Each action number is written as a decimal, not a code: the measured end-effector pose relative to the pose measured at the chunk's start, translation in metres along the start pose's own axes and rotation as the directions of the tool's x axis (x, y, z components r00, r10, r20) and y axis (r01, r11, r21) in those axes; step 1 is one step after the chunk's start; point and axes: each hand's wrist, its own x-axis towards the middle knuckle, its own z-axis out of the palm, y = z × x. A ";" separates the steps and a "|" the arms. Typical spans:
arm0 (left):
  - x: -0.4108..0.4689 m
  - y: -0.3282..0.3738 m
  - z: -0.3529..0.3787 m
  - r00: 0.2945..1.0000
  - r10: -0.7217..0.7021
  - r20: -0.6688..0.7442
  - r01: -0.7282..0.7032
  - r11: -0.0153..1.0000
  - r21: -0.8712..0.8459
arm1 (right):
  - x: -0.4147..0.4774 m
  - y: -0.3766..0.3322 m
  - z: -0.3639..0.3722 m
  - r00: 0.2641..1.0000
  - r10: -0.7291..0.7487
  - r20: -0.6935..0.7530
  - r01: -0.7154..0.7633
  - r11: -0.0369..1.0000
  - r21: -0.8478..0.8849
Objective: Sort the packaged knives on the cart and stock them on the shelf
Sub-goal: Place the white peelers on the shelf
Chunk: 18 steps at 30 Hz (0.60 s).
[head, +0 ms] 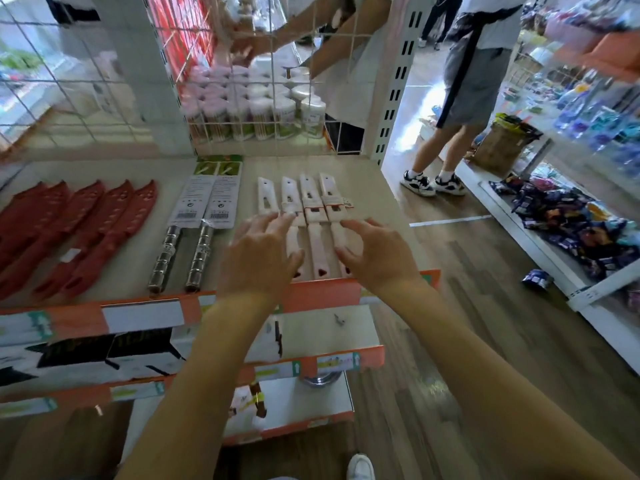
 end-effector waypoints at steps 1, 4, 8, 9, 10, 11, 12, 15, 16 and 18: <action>-0.003 -0.005 -0.002 1.000 -0.007 0.026 0.007 1.000 -0.013 | -0.003 -0.002 0.000 1.000 0.006 -0.001 -0.006 1.000 -0.011; -0.012 -0.015 -0.005 0.995 -0.010 0.100 0.014 0.999 -0.046 | -0.012 -0.008 0.000 0.999 0.036 -0.007 -0.036 0.999 -0.012; -0.032 -0.022 -0.010 0.992 0.030 0.122 -0.018 0.995 -0.100 | -0.034 -0.019 0.007 0.998 0.052 -0.017 -0.051 0.995 0.080; -0.040 -0.023 -0.011 0.992 0.052 0.113 -0.040 0.993 -0.109 | -0.043 -0.023 0.010 0.999 0.051 -0.016 -0.049 0.994 0.099; -0.048 -0.024 -0.012 0.992 0.071 0.106 -0.059 0.991 -0.118 | -0.052 -0.026 0.012 0.999 0.041 -0.015 -0.040 0.994 0.103; -0.058 -0.026 -0.012 0.992 0.085 0.099 -0.072 0.989 -0.128 | -0.062 -0.030 0.014 1.000 0.021 -0.020 -0.019 0.995 0.099; -0.068 -0.029 -0.012 0.992 0.093 0.086 -0.081 0.988 -0.135 | -0.073 -0.033 0.016 1.000 -0.003 -0.029 0.005 0.995 0.096; -0.107 -0.036 -0.012 0.997 0.080 0.025 -0.076 0.988 -0.137 | -0.109 -0.040 0.024 0.998 -0.050 -0.028 0.053 0.994 0.091; -0.123 -0.039 -0.011 0.998 0.067 0.014 -0.064 0.988 -0.137 | -0.121 -0.040 0.028 0.998 -0.062 -0.019 0.063 0.994 0.094; -0.162 -0.047 -0.006 0.999 0.018 0.035 -0.012 0.989 -0.150 | -0.151 -0.040 0.039 0.998 -0.067 0.012 0.065 0.991 0.120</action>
